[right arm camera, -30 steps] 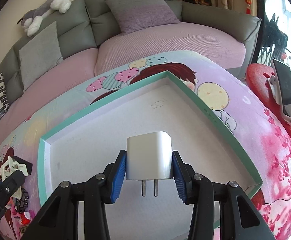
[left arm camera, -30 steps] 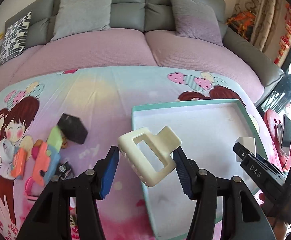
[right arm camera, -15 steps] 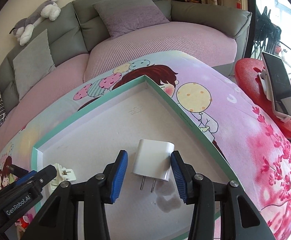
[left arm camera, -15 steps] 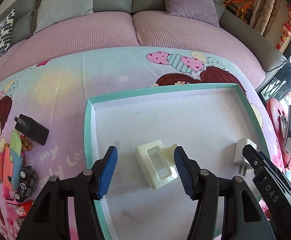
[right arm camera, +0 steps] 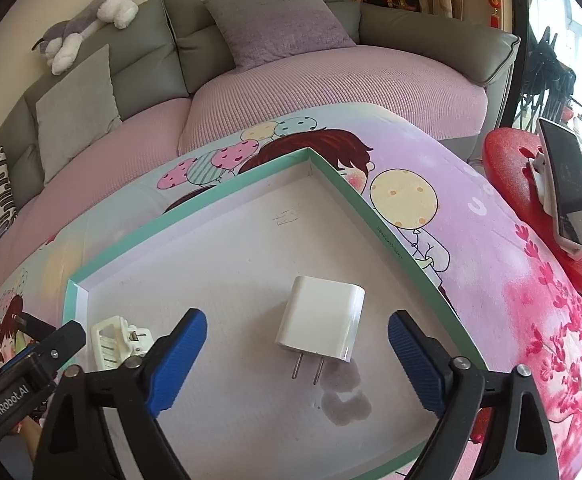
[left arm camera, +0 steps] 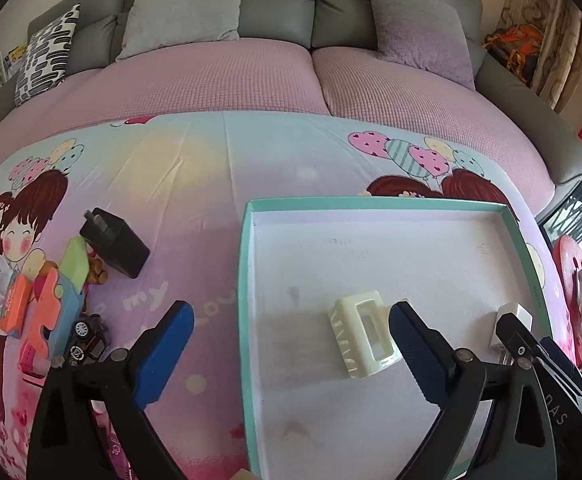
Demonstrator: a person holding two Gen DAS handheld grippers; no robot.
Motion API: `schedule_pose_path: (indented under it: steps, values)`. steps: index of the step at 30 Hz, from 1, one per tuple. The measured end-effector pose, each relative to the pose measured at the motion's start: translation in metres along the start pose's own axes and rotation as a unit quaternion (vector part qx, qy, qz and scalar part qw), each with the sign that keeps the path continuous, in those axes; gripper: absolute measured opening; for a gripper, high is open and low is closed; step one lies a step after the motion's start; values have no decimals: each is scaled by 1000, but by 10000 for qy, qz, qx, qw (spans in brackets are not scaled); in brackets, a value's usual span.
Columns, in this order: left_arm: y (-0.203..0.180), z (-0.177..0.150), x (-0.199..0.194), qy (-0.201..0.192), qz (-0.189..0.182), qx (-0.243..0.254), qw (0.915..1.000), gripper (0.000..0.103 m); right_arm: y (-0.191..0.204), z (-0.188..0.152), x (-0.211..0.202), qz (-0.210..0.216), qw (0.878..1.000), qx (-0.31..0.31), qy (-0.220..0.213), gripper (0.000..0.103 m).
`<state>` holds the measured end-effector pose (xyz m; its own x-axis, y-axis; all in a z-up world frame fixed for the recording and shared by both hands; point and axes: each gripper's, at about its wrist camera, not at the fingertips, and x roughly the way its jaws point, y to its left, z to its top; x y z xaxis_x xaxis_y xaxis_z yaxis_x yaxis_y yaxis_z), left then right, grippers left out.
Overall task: Organize rigid objects
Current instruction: 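Open the left tool to drop the clip while the right tool releases the charger in the tray, then withdraw both tools from the tray back toward the remaining items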
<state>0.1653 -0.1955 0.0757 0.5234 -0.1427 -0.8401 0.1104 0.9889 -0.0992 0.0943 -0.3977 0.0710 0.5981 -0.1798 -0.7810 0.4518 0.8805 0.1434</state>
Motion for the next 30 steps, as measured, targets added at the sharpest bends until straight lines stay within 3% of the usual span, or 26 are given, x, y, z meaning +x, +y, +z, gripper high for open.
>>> schedule_pose_path:
  steps: [9, 16, 25, 30]
  values:
    - [60, -4, -15, -307, 314, -991, 9941, 98, 14, -1, -3, 75, 9997, -204, -97, 103]
    - [79, -10, -25, -551, 409, -1097, 9916, 98, 31, -3, -9, 463, 9985, -281, -125, 103]
    - [108, -17, -41, -836, 444, -1296, 9870, 99, 67, -8, -28, 901, 9927, -620, -515, 103]
    - [127, -25, -50, -1136, 543, -1438, 9816, 99, 91, -16, -23, 871, 9913, -952, -266, 103]
